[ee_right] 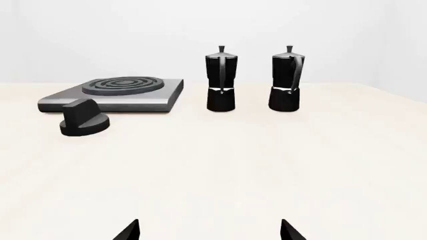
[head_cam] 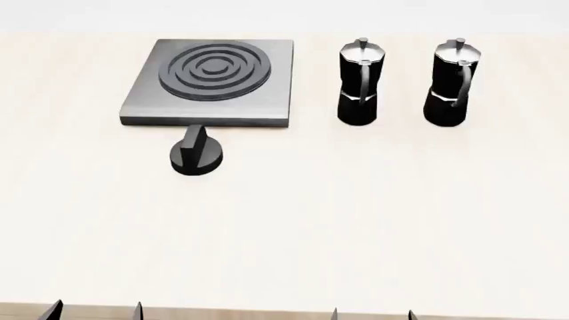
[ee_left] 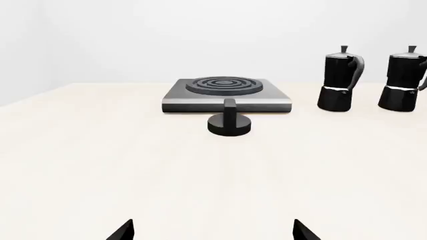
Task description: Put both moka pots on the stove.
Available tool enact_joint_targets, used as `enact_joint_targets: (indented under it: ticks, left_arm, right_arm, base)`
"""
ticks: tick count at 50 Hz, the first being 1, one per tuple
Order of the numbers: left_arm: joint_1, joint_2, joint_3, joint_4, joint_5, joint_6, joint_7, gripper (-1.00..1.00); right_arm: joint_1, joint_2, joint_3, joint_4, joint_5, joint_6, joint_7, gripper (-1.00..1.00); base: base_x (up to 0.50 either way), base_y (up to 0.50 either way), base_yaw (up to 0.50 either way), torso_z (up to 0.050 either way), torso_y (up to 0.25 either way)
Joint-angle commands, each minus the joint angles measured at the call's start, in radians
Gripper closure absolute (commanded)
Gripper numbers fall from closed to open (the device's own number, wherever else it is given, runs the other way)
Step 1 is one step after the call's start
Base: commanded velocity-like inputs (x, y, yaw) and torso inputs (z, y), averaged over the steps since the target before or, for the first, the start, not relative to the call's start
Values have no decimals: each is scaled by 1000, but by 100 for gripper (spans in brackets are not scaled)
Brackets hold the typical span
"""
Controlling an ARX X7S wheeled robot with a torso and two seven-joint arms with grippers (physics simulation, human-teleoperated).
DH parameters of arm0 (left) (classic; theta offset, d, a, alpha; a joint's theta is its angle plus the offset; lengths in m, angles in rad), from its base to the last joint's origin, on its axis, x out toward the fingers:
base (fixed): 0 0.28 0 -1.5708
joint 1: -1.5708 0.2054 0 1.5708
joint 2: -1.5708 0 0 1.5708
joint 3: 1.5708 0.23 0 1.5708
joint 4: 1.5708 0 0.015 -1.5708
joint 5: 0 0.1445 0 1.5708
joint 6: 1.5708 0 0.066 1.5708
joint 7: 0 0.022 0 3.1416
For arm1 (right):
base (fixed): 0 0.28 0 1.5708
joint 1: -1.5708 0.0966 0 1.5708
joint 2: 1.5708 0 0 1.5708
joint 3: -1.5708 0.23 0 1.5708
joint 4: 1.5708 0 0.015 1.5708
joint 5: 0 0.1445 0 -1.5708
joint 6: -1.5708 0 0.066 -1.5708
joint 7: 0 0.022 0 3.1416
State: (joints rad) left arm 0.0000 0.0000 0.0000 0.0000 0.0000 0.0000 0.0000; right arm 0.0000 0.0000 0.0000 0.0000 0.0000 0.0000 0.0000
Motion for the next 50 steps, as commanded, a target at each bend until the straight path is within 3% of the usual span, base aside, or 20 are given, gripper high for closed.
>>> enact_joint_targets:
  ticks: [1, 16, 34, 50]
  left_arm:
    - [1, -19, 23, 3, -19, -1, -23, -100]
    - [15, -57, 61, 58, -62, -8, -74, -100]
    - [167, -106, 91, 595, -61, -147, -134, -100]
    - [235, -139, 113, 838, -4, -193, -188, -100]
  right_arm:
    - [1, 18, -24, 3, 18, -2, 24, -100]
    - [-17, 59, -54, -106, 61, 47, 73, -100]
    - [-149, 112, -63, -633, 109, 189, 113, -100]
    - [-226, 152, -64, -884, 144, 211, 134, -100]
  base:
    - [0, 0, 0, 0, 0]
    - [0, 0, 0, 0, 0]
    - [0, 0, 0, 0, 0]
    - [0, 0, 0, 0, 0]
